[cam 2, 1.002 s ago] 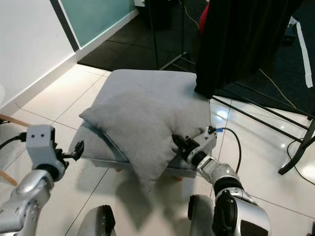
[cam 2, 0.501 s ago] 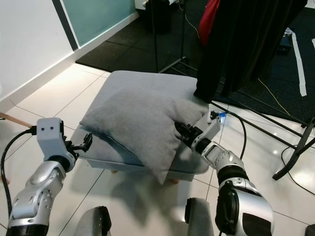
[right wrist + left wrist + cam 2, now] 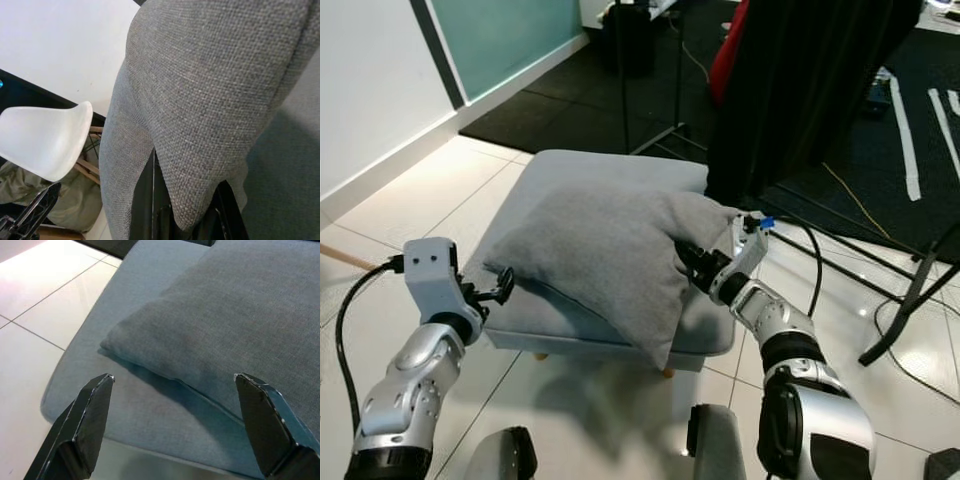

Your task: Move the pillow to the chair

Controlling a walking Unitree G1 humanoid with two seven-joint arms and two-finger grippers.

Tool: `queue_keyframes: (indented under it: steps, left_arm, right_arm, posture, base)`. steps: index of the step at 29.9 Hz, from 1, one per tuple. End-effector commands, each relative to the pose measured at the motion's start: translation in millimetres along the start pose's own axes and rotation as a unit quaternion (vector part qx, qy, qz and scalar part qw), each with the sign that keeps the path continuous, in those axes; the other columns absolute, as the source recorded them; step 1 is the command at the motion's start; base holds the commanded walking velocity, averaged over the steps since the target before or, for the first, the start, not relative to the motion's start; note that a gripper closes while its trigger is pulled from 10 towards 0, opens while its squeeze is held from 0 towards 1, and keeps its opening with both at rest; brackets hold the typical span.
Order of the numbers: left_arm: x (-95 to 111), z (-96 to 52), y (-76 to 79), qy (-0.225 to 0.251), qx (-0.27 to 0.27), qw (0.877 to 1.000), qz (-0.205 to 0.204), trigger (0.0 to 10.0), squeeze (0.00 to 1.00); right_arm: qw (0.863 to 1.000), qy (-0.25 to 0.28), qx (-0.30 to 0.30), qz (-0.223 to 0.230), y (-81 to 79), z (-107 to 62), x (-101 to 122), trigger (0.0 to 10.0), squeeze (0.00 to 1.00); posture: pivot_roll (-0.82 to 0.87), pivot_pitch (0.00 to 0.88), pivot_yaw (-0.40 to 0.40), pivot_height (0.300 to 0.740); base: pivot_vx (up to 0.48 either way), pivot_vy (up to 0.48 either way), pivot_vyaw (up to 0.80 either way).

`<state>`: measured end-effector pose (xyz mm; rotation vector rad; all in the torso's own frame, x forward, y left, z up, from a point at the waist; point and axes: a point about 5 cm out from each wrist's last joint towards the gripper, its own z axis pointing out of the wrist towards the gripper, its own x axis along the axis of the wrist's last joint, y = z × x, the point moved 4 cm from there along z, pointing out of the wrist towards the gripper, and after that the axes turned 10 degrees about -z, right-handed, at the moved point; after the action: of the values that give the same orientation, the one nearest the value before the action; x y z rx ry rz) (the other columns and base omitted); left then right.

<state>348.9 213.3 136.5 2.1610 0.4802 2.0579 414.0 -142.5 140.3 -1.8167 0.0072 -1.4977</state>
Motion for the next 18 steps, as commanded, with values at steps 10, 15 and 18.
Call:
queue_keyframes:
  steps: [10,15,18]
  left_arm:
    - [-7,4.3,0.4,-0.006,0.004,1.000,0.004,10.0,0.00]
    - [-5,4.9,-0.5,-0.001,0.006,1.000,0.004,10.0,0.00]
    - [-2,6.0,-2.6,0.005,0.010,1.000,0.002,10.0,0.00]
  right_arm:
    - [0.998,0.041,0.026,-0.031,-9.5,1.0,23,10.0,0.00]
    - [0.997,0.049,0.045,-0.034,-16.7,3.2,30,10.0,0.00]
    - [0.996,0.053,0.059,-0.040,-24.2,6.7,34,10.0,0.00]
  posture:
    - [-0.13,0.081,-0.036,0.508]
    - [-0.13,0.075,-0.036,0.528]
    - [-0.13,0.074,-0.036,0.543]
  base:
    - [0.000,0.000,0.00]
    - [0.000,0.000,0.00]
    - [0.000,0.000,0.00]
